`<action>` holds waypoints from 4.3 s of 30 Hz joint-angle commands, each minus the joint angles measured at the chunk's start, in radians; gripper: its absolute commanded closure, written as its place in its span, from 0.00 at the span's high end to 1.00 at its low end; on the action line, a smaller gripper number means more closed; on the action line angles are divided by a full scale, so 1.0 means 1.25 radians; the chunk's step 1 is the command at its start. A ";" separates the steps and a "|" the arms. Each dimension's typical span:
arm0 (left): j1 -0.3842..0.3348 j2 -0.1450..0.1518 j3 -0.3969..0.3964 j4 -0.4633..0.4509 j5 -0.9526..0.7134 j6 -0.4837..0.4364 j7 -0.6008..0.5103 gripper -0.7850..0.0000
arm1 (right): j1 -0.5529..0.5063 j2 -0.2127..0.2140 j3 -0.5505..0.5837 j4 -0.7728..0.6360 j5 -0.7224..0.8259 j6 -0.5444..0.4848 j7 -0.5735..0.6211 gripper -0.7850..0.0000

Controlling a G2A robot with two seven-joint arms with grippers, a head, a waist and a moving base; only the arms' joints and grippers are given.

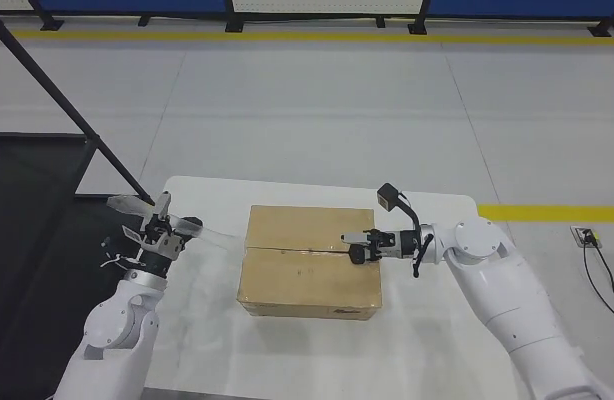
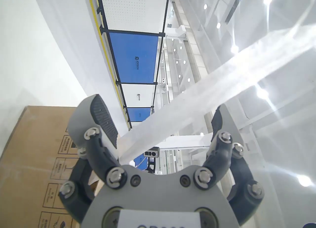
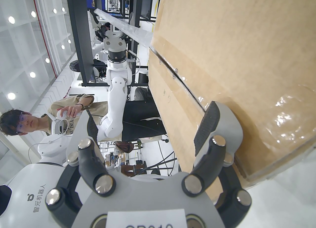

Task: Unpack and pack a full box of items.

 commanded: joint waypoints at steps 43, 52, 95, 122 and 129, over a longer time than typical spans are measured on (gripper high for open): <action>-0.037 -0.023 0.170 -0.188 0.214 0.077 -0.019 1.00 | -0.135 0.046 0.095 -0.156 -0.010 0.039 -0.088 1.00; -0.055 -0.029 0.198 -0.184 0.235 0.077 -0.035 1.00 | -0.173 0.059 0.132 -0.189 0.001 0.006 -0.097 1.00; -0.216 -0.088 0.387 -0.015 0.331 0.102 -0.030 1.00 | -0.349 0.119 0.298 -0.222 0.114 -0.109 -0.050 1.00; -0.272 -0.136 0.476 0.067 0.360 0.110 -0.015 1.00 | -0.331 0.131 0.296 -0.157 0.155 -0.140 -0.017 1.00; -0.287 -0.150 0.495 0.088 0.358 0.104 -0.015 1.00 | -0.327 0.135 0.296 -0.147 0.163 -0.146 -0.011 1.00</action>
